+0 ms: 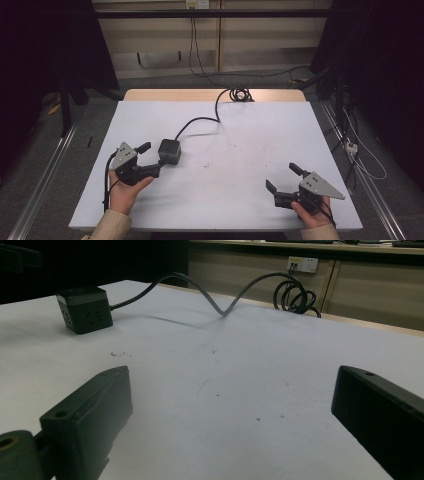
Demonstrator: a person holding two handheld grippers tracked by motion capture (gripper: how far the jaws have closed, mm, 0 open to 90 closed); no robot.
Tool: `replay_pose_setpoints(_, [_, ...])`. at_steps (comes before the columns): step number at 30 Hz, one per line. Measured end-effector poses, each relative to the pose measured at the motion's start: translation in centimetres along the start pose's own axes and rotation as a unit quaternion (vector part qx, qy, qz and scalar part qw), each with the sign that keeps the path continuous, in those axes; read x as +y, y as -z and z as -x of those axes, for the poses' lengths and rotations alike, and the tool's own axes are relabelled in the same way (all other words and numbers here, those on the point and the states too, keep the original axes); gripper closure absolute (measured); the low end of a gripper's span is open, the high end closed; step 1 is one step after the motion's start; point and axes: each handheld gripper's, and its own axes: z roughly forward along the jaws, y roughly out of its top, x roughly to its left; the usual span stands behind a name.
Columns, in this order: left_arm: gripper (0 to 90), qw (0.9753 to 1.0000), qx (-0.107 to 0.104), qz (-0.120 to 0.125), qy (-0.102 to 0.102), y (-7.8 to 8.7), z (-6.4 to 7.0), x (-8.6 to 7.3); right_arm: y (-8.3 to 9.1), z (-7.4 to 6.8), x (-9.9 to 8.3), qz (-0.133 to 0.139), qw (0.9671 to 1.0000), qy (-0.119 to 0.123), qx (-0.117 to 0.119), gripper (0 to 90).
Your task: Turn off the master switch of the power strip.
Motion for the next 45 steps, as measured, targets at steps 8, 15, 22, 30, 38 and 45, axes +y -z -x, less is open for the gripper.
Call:
replay_pose_setpoints(8, [31.6,1.0000,-0.004,0.000,-0.004,-0.1,-0.3,0.3,0.0,0.0,0.0,0.000,1.0000,0.000,0.000,2.7])
replay_pose_setpoints(15, [42.1,0.9999,-0.007,-0.007,0.013,-0.2,-0.6,0.5,0.0,0.1,0.0,0.001,1.0000,0.002,0.001,2.7])
replay_pose_setpoints(22, [50.9,0.9999,-0.007,-0.008,0.013,-0.5,-0.7,0.7,0.0,0.1,0.0,0.000,1.0000,0.002,0.001,2.8])
replay_pose_setpoints(30, [54.1,0.9997,-0.009,-0.020,0.014,-0.9,-0.8,1.0,0.0,0.1,0.0,0.001,1.0000,0.000,0.001,2.8])
replay_pose_setpoints(38, [57.4,0.9995,-0.008,-0.029,0.013,-1.4,-0.9,1.2,0.0,0.1,0.0,0.001,1.0000,-0.001,-0.001,2.7])
replay_pose_setpoints(45, [60.7,0.9992,-0.006,-0.032,0.022,-1.9,-1.2,1.3,0.1,0.1,0.0,0.001,1.0000,-0.002,-0.002,2.6])
